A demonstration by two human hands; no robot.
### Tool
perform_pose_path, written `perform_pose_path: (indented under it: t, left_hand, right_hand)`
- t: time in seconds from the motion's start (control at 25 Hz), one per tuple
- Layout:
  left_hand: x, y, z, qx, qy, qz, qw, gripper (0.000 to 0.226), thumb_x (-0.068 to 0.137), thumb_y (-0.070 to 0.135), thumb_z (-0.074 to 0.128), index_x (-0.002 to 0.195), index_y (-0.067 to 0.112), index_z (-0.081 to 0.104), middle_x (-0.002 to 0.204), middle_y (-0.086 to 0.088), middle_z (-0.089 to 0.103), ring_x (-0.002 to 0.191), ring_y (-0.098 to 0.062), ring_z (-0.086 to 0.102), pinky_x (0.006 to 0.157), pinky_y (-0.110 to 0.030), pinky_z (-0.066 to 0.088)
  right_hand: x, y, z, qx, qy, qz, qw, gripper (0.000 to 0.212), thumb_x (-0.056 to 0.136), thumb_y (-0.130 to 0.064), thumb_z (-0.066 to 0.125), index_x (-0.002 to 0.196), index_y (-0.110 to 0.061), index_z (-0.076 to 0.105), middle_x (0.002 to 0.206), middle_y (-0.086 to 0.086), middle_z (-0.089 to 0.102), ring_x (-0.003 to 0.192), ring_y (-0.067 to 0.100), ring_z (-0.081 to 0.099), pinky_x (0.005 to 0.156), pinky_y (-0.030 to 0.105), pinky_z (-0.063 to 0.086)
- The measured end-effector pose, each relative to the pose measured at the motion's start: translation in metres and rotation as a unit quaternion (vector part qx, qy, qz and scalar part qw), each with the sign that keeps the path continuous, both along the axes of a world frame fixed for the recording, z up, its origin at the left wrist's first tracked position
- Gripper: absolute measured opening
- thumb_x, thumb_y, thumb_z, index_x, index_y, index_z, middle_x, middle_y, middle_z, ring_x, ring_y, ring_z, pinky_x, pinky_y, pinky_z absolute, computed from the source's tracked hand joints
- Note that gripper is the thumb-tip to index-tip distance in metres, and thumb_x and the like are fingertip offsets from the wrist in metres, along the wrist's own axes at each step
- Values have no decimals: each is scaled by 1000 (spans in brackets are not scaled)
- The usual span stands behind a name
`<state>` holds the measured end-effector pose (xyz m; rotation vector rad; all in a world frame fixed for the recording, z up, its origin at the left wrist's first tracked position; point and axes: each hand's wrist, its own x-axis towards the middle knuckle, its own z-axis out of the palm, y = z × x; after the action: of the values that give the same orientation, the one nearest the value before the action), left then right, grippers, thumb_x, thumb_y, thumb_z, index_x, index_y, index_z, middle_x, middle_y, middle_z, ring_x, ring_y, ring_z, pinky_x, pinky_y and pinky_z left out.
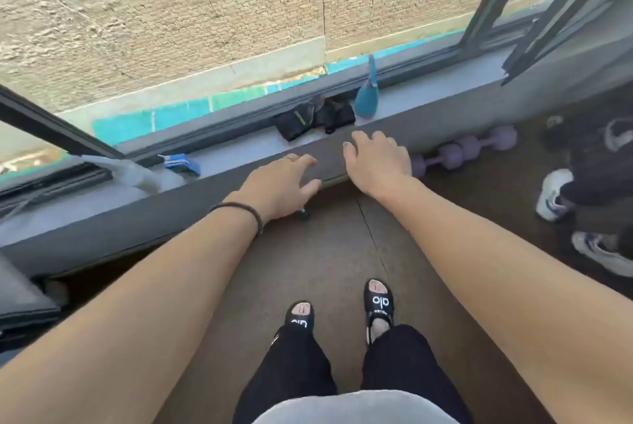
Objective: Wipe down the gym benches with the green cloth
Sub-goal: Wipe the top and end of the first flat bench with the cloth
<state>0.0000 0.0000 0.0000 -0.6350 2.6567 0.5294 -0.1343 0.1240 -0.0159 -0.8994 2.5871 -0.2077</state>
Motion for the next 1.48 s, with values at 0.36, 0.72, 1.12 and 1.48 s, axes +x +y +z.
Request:
perform_pose_path:
  t: [0.36,0.72,1.12,1.48]
  left_hand:
    - [32,29,-40,14,-67,-174,982,52,104,49,44,150,24,43,147,-2,51,135,-25,50,104,-40,43]
    - [34,169,-56,13,-73,-396,915,49,102,50,45,145,26,46,144,-3,52,131,-26,53,99,-38,43]
    - [120,405,-70,-9,-110,-620,777,48,105,50,43,149,29,44,148,-2,52,129,-26,55,102,-44,50]
    - [230,566,-103,-24,-157,-781,604,45,105,44,44,148,29,45,147,-7,51,134,-29,49,107,-45,45]
  right_hand:
    - [82,52,-53,38,-41,-183,981,44,110,-40,29,139,-18,52,142,17,53,132,37,50,104,46,38]
    - [167,207,-77,37,-99,-414,904,43,110,-39,28,138,-17,53,139,17,54,131,37,50,104,45,36]
    - [323,419,-101,-4,-107,-634,766,42,110,-38,27,134,-17,55,133,16,57,127,38,52,98,46,40]
    - [494,535,-143,-41,-113,-806,580,42,109,-37,32,136,-15,55,133,18,59,126,40,53,97,47,42]
